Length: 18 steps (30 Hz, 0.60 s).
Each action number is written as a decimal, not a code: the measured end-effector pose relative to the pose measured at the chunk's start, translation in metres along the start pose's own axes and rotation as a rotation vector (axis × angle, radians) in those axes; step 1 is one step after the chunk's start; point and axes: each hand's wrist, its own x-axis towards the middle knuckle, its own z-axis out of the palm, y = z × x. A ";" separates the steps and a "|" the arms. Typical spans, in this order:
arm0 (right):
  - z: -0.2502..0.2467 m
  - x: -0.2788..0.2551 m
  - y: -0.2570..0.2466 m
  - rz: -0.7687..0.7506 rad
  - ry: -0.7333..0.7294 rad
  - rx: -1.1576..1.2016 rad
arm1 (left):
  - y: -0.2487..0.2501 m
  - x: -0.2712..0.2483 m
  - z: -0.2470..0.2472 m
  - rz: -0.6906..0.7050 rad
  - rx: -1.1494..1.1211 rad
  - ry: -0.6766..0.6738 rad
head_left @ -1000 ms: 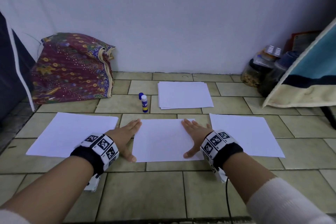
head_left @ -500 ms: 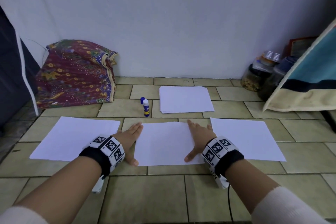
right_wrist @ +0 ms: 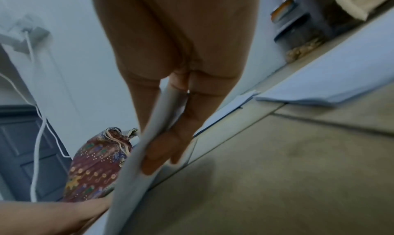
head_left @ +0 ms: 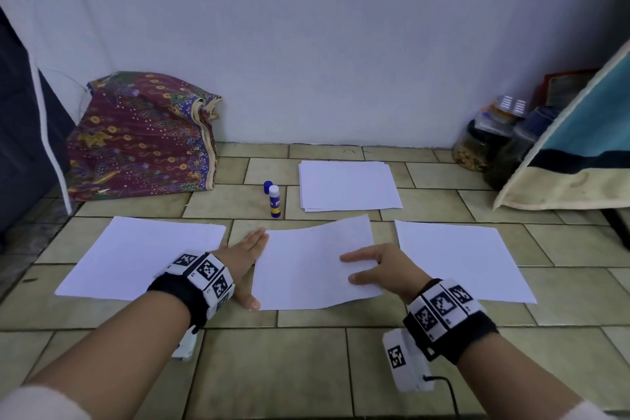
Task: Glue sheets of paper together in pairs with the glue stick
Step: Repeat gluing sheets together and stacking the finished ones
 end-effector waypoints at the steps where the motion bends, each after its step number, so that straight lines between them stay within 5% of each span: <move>1: -0.002 -0.001 0.001 0.005 0.001 -0.023 | 0.000 0.000 0.000 -0.005 -0.002 0.000; 11: -0.066 -0.015 0.005 -0.133 0.207 -0.125 | 0.012 -0.009 -0.005 -0.060 0.000 -0.016; 18: -0.099 0.033 -0.007 -0.183 0.356 -0.102 | 0.021 -0.001 0.000 -0.123 0.012 0.003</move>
